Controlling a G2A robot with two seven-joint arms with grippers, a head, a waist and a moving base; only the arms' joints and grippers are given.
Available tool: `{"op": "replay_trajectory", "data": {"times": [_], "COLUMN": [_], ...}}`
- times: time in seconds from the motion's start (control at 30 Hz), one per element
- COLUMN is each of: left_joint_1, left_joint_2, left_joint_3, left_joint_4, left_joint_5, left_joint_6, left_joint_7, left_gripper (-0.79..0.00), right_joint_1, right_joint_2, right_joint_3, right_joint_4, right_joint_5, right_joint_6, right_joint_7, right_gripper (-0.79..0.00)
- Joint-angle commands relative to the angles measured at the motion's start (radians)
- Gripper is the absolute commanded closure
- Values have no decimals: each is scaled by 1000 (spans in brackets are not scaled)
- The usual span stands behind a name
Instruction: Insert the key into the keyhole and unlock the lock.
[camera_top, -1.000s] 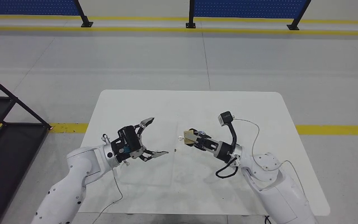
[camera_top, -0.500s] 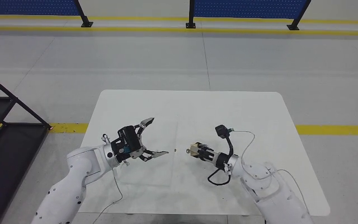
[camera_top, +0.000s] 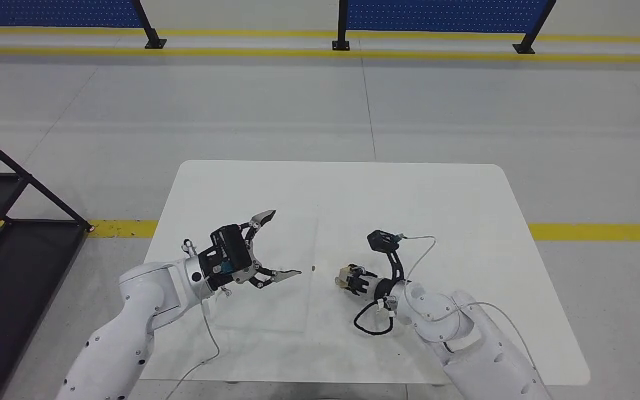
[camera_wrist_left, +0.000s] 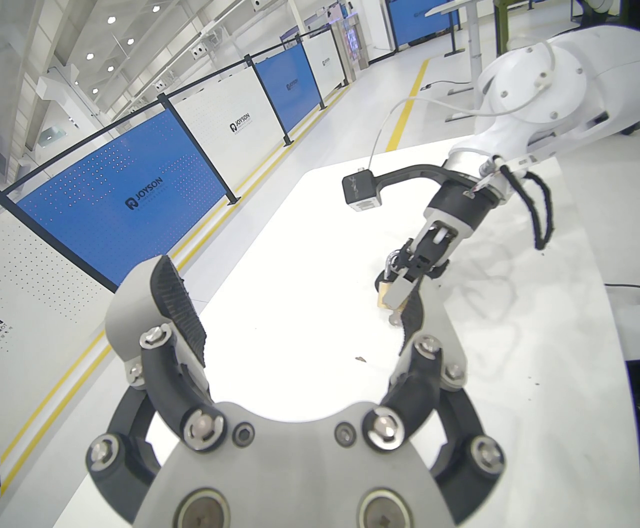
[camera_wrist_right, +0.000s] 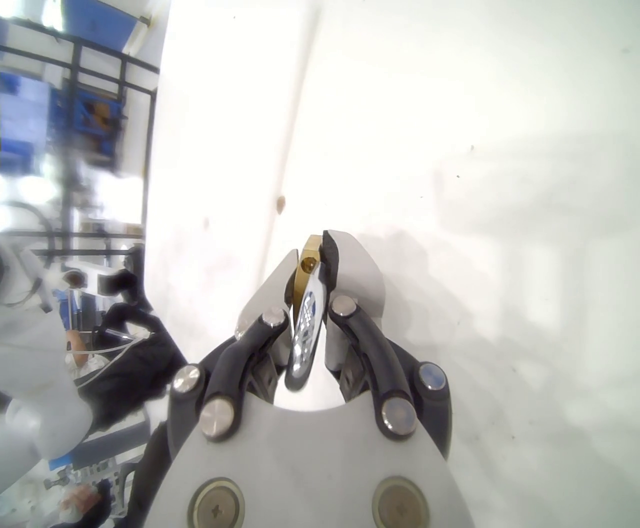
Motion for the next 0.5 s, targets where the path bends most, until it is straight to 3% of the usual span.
{"op": "replay_trajectory", "data": {"times": [0.0,0.33,0.37,0.4,0.43,0.47], "left_joint_1": [0,0,0,0,0,0], "left_joint_2": [0,0,0,0,0,0], "left_joint_3": [0,0,0,0,0,0], "left_joint_4": [0,0,0,0,0,0], "left_joint_5": [0,0,0,0,0,0], "left_joint_6": [0,0,0,0,0,0], "left_joint_7": [0,0,0,0,0,0], "left_gripper": [-785,-785,-785,-785,-785,-785], "right_joint_1": [3,15,17,18,20,22], "right_joint_2": [-1,-4,-4,-4,-4,-3], "right_joint_3": [-5,-18,-17,-17,-16,-15], "right_joint_4": [2,5,5,3,2,0], "right_joint_5": [-7,-29,-29,-30,-32,-37], "right_joint_6": [11,45,46,46,46,46], "right_joint_7": [6,25,29,32,36,41], "right_gripper": [0,0,-102,-576,-785,-785]}}
